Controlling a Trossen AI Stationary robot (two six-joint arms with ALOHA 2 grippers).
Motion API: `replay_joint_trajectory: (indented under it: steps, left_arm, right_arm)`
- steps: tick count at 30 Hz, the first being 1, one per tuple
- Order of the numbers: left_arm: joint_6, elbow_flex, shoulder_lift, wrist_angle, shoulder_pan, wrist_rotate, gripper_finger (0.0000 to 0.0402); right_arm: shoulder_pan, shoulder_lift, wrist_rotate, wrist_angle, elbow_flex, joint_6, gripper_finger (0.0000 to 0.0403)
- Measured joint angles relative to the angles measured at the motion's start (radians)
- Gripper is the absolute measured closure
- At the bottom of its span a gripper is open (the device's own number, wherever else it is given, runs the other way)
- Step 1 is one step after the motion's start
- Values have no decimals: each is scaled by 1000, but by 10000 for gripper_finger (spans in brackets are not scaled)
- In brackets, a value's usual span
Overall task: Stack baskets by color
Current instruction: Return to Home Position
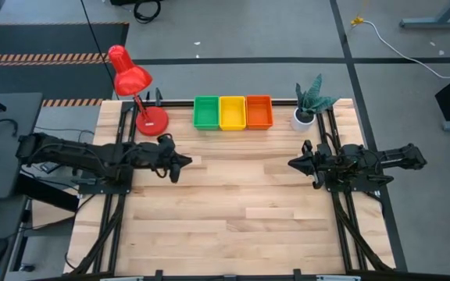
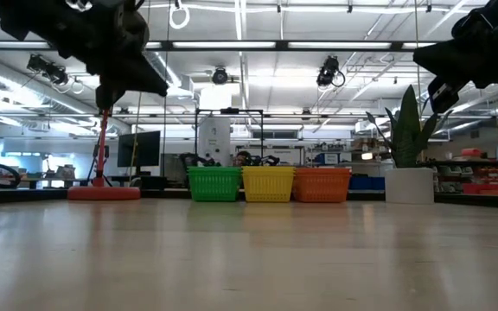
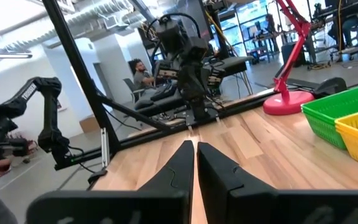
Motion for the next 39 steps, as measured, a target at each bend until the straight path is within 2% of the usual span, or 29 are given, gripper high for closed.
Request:
replay_joint_trajectory:
  steps: [5,9,11,14,19,24,26,33,37,39]
  left_arm:
    - [50,-2,-8,-4,3,-6,362]
    - [47,-6,-65,0,-5,-63,366]
    - [120,-18,-143,25,-5,-81,370]
    - [243,-99,-311,64,-5,-82,371]
    - [416,-292,-605,299,-5,-58,362]
    - [479,-451,-747,478,-2,-52,350]
    - [478,-490,-779,471,-2,-41,346]
    - [443,-492,-909,252,0,-8,346]
    - [453,-493,-907,187,8,-9,346]
    - [445,-493,-907,105,8,21,349]
  right_arm:
    - [0,1,0,0,0,0,376]
    - [0,1,0,0,0,0,376]
    - [0,1,0,0,0,0,376]
    - [0,1,0,0,0,0,376]
    - [0,1,0,0,0,0,376]
    - [0,1,0,0,0,0,376]
    - [0,1,0,0,0,0,376]
    - [0,1,0,0,0,0,376]
    - [0,1,0,-1,0,0,376]
    - [0,1,-1,0,0,0,376]
